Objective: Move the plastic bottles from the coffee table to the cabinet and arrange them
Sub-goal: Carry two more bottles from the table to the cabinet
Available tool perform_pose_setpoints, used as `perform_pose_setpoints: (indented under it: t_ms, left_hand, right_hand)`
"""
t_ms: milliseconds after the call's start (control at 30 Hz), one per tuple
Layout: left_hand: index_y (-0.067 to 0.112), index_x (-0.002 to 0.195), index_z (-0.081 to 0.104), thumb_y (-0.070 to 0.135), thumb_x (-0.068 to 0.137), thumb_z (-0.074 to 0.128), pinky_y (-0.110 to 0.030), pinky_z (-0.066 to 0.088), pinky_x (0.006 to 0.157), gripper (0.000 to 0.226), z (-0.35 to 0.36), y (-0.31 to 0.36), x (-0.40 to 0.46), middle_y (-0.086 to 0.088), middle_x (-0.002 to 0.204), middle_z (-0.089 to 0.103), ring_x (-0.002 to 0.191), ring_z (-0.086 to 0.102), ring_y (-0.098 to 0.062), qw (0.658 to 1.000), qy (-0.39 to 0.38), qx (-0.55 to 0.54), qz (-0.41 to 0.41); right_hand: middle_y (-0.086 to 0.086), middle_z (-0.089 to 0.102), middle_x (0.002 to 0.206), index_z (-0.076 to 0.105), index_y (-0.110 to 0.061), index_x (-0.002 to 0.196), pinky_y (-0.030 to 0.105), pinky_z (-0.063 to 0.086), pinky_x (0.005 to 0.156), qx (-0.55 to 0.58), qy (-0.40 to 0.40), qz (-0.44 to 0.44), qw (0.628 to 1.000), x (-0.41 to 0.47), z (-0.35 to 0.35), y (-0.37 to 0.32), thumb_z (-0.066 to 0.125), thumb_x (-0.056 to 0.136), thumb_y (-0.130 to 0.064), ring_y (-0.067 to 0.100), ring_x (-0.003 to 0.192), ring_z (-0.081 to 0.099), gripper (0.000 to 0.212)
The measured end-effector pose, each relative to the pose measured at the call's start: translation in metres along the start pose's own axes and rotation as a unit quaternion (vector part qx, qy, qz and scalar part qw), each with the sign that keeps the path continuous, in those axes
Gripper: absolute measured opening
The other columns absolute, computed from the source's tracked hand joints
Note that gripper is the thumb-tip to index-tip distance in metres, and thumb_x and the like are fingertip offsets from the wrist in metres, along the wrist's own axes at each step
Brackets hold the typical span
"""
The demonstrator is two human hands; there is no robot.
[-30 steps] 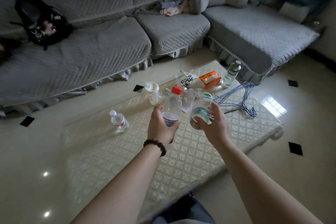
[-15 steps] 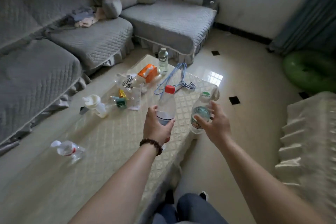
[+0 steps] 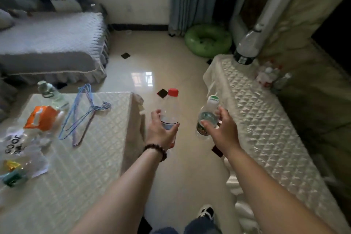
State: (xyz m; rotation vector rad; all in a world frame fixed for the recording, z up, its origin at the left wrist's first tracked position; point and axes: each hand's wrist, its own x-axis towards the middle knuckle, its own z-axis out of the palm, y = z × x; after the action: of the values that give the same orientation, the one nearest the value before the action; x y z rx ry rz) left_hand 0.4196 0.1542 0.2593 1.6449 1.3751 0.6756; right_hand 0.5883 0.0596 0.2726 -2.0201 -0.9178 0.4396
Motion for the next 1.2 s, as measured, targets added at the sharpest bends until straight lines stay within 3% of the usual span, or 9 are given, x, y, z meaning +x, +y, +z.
perform_pose_setpoints:
  t_ms: [133, 267, 367, 467, 533, 833, 1000, 1167, 1200]
  left_hand:
    - [0.017, 0.126, 0.038, 0.026, 0.074, 0.079, -0.028, 0.050, 0.081, 0.067, 0.087, 0.049, 0.015, 0.002, 0.107, 0.055, 0.090, 0.059, -0.016, 0.997, -0.070, -0.024, 0.008]
    - [0.018, 0.129, 0.037, 0.019, 0.077, 0.076, -0.004, 0.037, 0.054, 0.065, 0.167, 0.098, 0.023, 0.007, 0.106, 0.049, 0.076, 0.050, -0.001, 0.990, -0.130, -0.037, 0.025]
    - [0.020, 0.126, 0.039, 0.021, 0.076, 0.077, -0.009, 0.040, 0.062, 0.064, 0.217, 0.129, 0.028, 0.008, 0.108, 0.049, 0.086, 0.054, -0.006, 0.985, -0.163, -0.038, 0.046]
    - [0.021, 0.124, 0.041, 0.028, 0.072, 0.080, -0.030, 0.051, 0.082, 0.066, 0.257, 0.147, 0.036, 0.004, 0.114, 0.054, 0.098, 0.058, -0.015, 0.982, -0.177, -0.010, 0.070]
    - [0.021, 0.123, 0.042, 0.030, 0.070, 0.081, -0.036, 0.051, 0.087, 0.067, 0.278, 0.157, 0.042, 0.004, 0.112, 0.055, 0.098, 0.057, -0.015, 0.978, -0.192, 0.000, 0.079]
    - [0.020, 0.127, 0.040, 0.032, 0.071, 0.080, -0.030, 0.049, 0.083, 0.069, 0.364, 0.185, 0.117, 0.003, 0.110, 0.057, 0.093, 0.057, -0.015, 0.959, -0.262, 0.024, 0.106]
    - [0.023, 0.125, 0.039, 0.033, 0.071, 0.079, -0.035, 0.054, 0.081, 0.068, 0.408, 0.198, 0.199, 0.001, 0.113, 0.059, 0.097, 0.060, -0.021, 0.942, -0.308, 0.050, 0.123]
    - [0.021, 0.128, 0.040, 0.029, 0.074, 0.078, -0.010, 0.045, 0.054, 0.066, 0.442, 0.218, 0.270, 0.002, 0.111, 0.057, 0.084, 0.056, -0.014, 0.921, -0.356, 0.084, 0.137]
    - [0.021, 0.127, 0.040, 0.029, 0.074, 0.078, -0.011, 0.046, 0.056, 0.065, 0.450, 0.220, 0.280, 0.001, 0.110, 0.056, 0.086, 0.057, -0.016, 0.917, -0.361, 0.089, 0.145]
  right_hand:
    - [0.002, 0.060, 0.119, 0.049, -0.018, 0.127, 0.033, 0.049, 0.091, 0.008, 0.048, 0.048, 0.998, 0.032, -0.064, 0.051, 0.079, 0.072, -0.034, 0.019, 0.107, 0.059, 0.065]
    - [-0.002, 0.055, 0.119, 0.046, -0.017, 0.132, 0.023, 0.039, 0.087, 0.013, 0.107, 0.085, 0.991, 0.058, -0.129, 0.097, 0.077, 0.076, -0.031, 0.011, 0.104, 0.052, 0.066]
    - [0.001, 0.056, 0.124, 0.046, -0.020, 0.130, 0.025, 0.039, 0.087, 0.020, 0.141, 0.112, 0.983, 0.073, -0.172, 0.128, 0.077, 0.077, -0.032, 0.013, 0.107, 0.051, 0.063]
    - [0.003, 0.056, 0.126, 0.046, -0.019, 0.131, 0.025, 0.038, 0.087, 0.018, 0.169, 0.143, 0.975, 0.085, -0.204, 0.154, 0.076, 0.077, -0.032, 0.018, 0.113, 0.053, 0.063]
    - [0.003, 0.056, 0.129, 0.045, -0.019, 0.133, 0.026, 0.039, 0.089, 0.021, 0.184, 0.162, 0.969, 0.092, -0.217, 0.167, 0.077, 0.077, -0.031, 0.019, 0.117, 0.053, 0.065]
    - [0.006, 0.056, 0.128, 0.047, -0.015, 0.130, 0.027, 0.041, 0.089, 0.026, 0.243, 0.238, 0.940, 0.155, -0.229, 0.207, 0.077, 0.077, -0.030, 0.019, 0.115, 0.053, 0.063]
    - [0.006, 0.054, 0.132, 0.046, -0.016, 0.133, 0.032, 0.043, 0.096, 0.034, 0.285, 0.286, 0.914, 0.229, -0.219, 0.212, 0.077, 0.077, -0.032, 0.021, 0.121, 0.051, 0.067]
    - [0.006, 0.054, 0.133, 0.046, -0.016, 0.133, 0.033, 0.045, 0.094, 0.037, 0.311, 0.314, 0.896, 0.304, -0.202, 0.208, 0.077, 0.076, -0.034, 0.021, 0.121, 0.052, 0.067]
    - [0.006, 0.055, 0.133, 0.046, -0.016, 0.133, 0.032, 0.044, 0.093, 0.039, 0.318, 0.319, 0.892, 0.316, -0.199, 0.208, 0.077, 0.076, -0.034, 0.021, 0.121, 0.052, 0.067]
